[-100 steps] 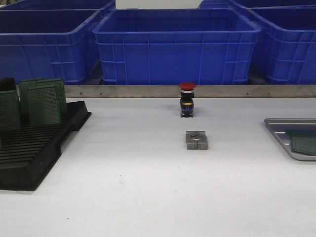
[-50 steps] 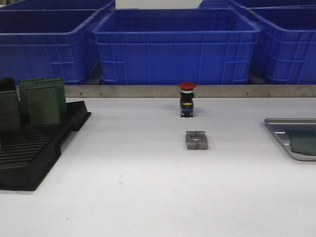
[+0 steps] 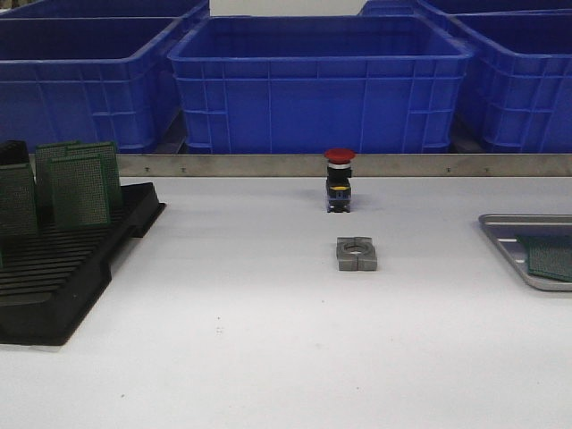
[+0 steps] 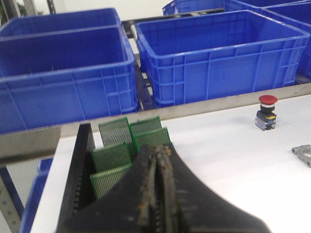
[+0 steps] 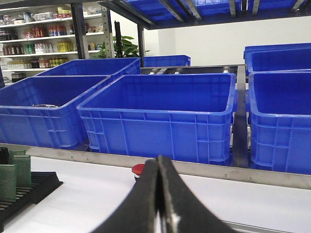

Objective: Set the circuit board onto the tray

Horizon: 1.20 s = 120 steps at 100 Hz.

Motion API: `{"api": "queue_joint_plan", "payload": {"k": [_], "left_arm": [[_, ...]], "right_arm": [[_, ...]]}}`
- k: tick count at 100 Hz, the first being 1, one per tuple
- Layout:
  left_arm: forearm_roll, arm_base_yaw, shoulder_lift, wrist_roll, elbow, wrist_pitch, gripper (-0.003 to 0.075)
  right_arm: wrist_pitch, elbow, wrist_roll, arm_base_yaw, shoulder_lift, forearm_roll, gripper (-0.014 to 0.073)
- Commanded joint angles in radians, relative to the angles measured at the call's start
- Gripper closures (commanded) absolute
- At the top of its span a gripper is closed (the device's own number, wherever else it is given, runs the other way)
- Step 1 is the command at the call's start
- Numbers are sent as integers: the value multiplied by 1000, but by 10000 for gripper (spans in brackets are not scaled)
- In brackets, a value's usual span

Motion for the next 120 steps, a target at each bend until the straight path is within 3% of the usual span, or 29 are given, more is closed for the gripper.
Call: {"api": "queue_joint_plan", "payload": {"k": [1,9,16,37,42,56,120], "left_arm": [[222,12,-17,-286,7,-106,741],[420,35,-52,-538,60,-128,741],[511,66,-87,-630,111,-128,741],[539,156,-251,-670,266,-165,741],[557,158,-243,-695,257,-101,741],[575,148,-246,-701,262,-78,741],[567,148,-246,-691,262,-80,741]], "right_arm": [[4,-24,-7,-3,8,-8,655],[4,-24,-7,-3,8,-8,655],[4,-24,-7,-3,8,-8,655],[5,-24,-7,-3,8,-8,655],[7,-24,-7,-3,9,-8,655],[26,-24,-7,-3,10,-8,655],[115,-24,-7,-3,10,-8,655]]}}
